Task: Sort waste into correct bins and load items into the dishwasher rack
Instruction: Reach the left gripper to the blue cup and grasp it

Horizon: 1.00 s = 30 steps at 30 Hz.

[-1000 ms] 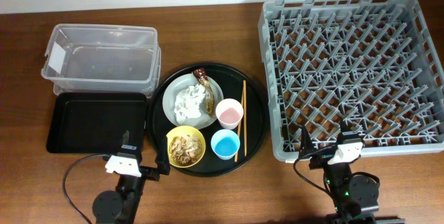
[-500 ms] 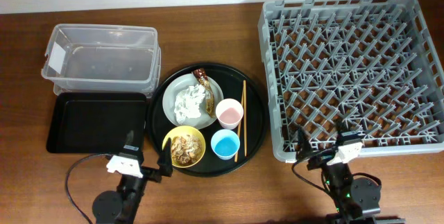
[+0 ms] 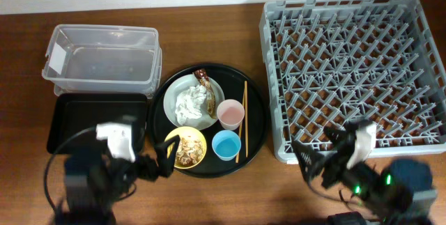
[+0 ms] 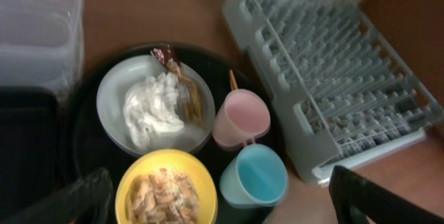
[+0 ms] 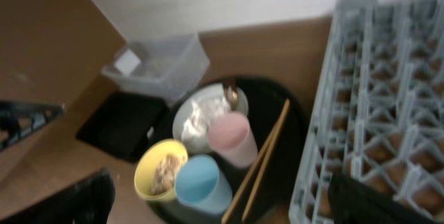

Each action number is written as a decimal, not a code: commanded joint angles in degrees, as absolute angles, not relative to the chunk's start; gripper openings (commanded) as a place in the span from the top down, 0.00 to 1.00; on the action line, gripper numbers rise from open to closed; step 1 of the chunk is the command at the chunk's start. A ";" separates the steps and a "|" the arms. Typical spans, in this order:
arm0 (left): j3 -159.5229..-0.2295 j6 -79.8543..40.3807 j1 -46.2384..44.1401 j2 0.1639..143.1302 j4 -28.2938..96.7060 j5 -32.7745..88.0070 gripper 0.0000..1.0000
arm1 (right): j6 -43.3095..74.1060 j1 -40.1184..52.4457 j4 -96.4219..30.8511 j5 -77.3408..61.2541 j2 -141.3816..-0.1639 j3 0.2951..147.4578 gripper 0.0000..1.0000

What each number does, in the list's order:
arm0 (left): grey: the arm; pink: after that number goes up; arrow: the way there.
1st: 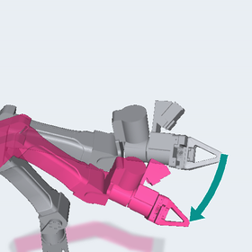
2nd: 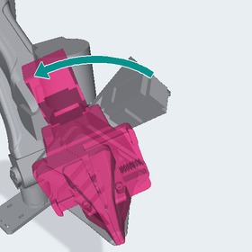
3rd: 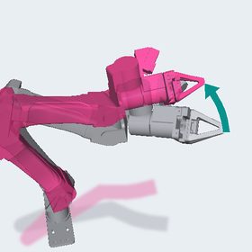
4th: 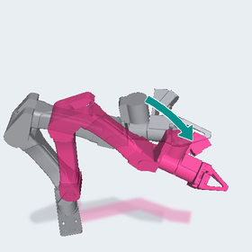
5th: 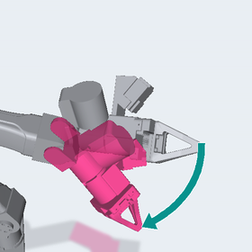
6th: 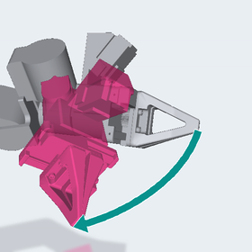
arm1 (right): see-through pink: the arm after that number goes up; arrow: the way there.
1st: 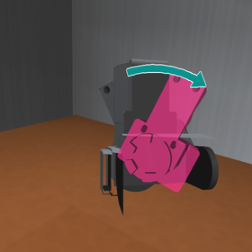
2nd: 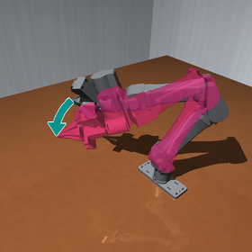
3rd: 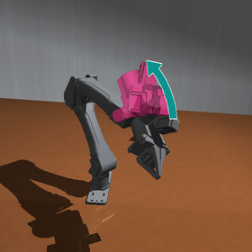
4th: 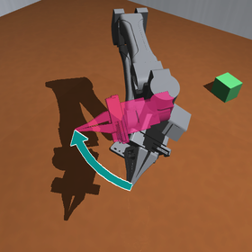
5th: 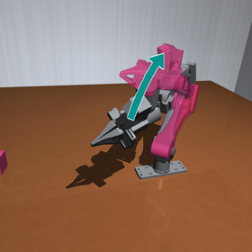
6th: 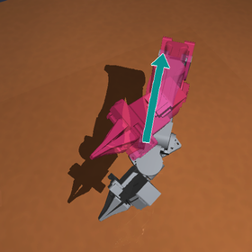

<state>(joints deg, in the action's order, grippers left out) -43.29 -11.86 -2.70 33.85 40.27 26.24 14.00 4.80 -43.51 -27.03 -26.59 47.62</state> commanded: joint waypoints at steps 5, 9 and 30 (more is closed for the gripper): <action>-64.66 -12.38 -2.63 58.26 52.38 39.42 0.01 | 10.92 4.47 -57.69 -30.68 -50.06 65.95 0.01; -64.62 -12.51 -12.27 66.28 56.60 28.49 0.17 | 10.98 4.47 -59.22 -31.92 -54.92 65.91 0.02; -68.93 -20.16 -33.26 82.61 54.17 12.53 1.00 | 10.94 4.47 -62.78 -32.47 -55.59 65.91 0.01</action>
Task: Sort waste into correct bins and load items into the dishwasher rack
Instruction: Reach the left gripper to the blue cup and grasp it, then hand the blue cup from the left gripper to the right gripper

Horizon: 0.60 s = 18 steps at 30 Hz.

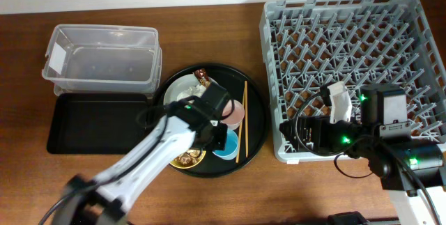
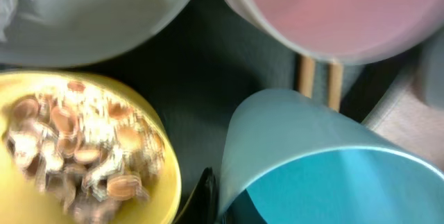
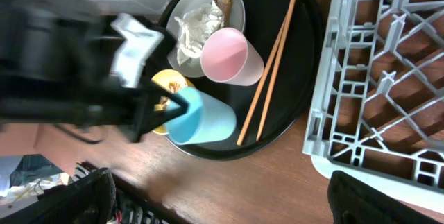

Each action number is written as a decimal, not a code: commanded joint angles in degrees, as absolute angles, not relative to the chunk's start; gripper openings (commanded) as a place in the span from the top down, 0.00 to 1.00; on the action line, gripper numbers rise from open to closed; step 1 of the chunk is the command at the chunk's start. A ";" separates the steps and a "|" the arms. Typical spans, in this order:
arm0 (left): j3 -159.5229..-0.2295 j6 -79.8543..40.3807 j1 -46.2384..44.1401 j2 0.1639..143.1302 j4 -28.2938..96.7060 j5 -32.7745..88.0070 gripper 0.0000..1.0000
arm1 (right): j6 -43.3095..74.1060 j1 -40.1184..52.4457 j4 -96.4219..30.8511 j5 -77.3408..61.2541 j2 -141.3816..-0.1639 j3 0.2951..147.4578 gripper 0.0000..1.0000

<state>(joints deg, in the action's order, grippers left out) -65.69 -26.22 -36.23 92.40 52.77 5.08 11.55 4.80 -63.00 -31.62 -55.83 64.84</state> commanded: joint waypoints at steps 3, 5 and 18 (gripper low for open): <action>-69.01 -14.22 -24.58 75.46 56.14 27.49 1.00 | 6.42 4.49 -59.48 -42.26 -55.61 65.91 0.08; -69.01 -7.33 -14.46 71.96 56.25 48.90 1.00 | 3.42 4.95 -53.36 -55.53 -55.66 65.91 0.13; -68.99 3.11 -6.22 71.48 56.23 84.49 1.00 | 9.96 29.43 -28.88 -52.23 -61.39 65.91 0.31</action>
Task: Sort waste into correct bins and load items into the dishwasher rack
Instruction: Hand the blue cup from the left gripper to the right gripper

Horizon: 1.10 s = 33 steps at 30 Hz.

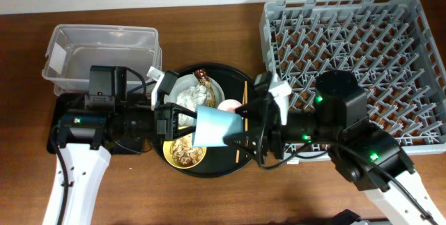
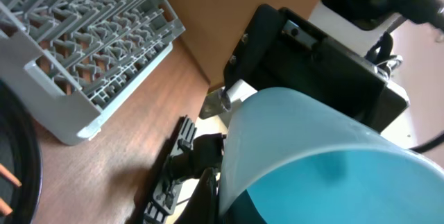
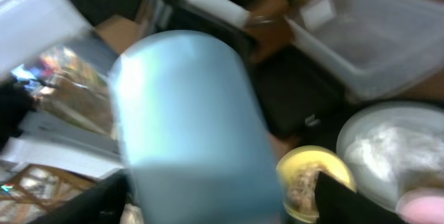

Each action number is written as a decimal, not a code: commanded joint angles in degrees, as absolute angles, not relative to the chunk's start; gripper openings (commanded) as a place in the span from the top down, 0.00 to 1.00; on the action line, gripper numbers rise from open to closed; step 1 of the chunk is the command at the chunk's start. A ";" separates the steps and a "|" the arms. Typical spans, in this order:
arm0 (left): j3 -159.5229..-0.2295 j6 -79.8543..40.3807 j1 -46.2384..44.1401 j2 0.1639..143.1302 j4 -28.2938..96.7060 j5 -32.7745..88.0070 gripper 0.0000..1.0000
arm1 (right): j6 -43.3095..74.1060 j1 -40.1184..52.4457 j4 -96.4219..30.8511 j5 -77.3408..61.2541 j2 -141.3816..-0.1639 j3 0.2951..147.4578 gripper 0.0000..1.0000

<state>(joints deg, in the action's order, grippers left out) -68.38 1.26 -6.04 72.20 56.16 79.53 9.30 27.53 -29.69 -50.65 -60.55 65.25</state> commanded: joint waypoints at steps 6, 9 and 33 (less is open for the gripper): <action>-68.99 3.11 -6.22 71.48 56.25 84.23 0.96 | 9.93 30.04 -27.83 -52.12 -62.08 65.91 0.65; -68.99 3.11 -6.22 71.48 56.27 82.43 0.86 | 9.91 29.98 -27.83 -52.07 -60.99 65.91 0.68; -68.99 3.84 -6.66 71.44 55.77 85.45 1.00 | 10.39 31.05 -19.27 -62.39 -64.40 65.91 0.50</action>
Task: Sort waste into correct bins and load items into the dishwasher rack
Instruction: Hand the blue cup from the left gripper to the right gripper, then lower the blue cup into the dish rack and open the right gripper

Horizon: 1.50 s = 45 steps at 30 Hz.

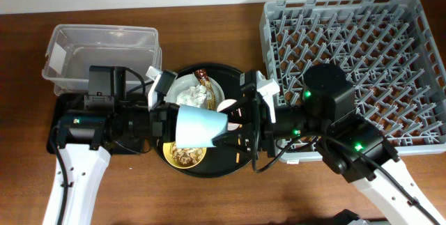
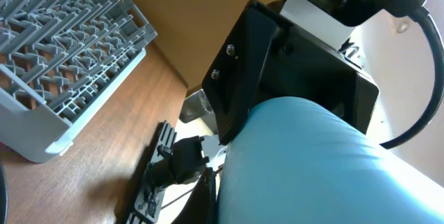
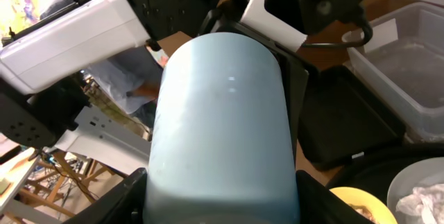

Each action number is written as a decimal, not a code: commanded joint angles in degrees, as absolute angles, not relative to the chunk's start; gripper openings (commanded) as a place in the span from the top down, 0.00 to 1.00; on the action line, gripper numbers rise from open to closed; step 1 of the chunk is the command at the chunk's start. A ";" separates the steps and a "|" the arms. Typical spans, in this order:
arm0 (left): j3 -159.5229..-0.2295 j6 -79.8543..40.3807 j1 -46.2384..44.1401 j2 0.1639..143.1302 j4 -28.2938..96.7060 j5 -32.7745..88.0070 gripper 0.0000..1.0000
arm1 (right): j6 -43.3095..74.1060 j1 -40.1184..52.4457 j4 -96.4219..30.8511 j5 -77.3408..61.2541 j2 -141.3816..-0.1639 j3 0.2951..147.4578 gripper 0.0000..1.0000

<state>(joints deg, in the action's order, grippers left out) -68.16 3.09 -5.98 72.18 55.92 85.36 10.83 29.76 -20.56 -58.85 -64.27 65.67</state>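
A light blue cup (image 1: pixel 198 127) lies on its side in the air above the round black tray (image 1: pixel 256 110). My left gripper (image 1: pixel 169 124) is shut on it from the left; the left wrist view shows the cup (image 2: pixel 305 161) beside one of its fingers (image 2: pixel 207 197). My right gripper (image 1: pixel 233 133) meets the cup from the right. In the right wrist view the cup (image 3: pixel 222 127) fills that gripper (image 3: pixel 222 193), both fingers against its sides. The grey dishwasher rack (image 1: pixel 348 37) stands at the right.
On the tray are a white plate (image 1: pixel 188 94) with crumpled tissue and a wrapper (image 1: pixel 202 79), a pink cup (image 1: pixel 226 105), a yellow bowl (image 1: pixel 182 157) of scraps and chopsticks (image 1: pixel 244 92). A clear bin (image 1: pixel 101 61) and a black bin (image 1: pixel 66 103) sit at the left.
The cup now hangs a little further left. My right gripper has moved in from the right, and its fingers have gone from spread wide of the cup to lying against its sides.
Both grippers first hung open near the front edge, with the blue cup standing on the tray. Then my left gripper was at the cup on the tray. Then it held the cup raised and sideways facing the open right gripper, which now clasps it too.
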 commanded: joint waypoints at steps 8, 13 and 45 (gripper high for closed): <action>-68.99 3.73 -6.39 71.42 55.40 83.42 1.00 | 10.66 29.41 -20.99 -59.29 -63.75 65.93 0.29; -68.99 2.20 -2.92 71.42 60.49 68.42 1.00 | 26.74 14.70 -38.65 -32.10 -56.18 65.93 0.26; -68.99 2.22 -2.98 71.42 59.68 71.37 0.37 | 12.47 31.40 -18.15 -59.77 -70.65 65.91 0.65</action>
<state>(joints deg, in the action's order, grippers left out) -68.25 2.15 -2.79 72.05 59.75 76.47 12.01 31.64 -17.41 -59.46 -70.89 65.45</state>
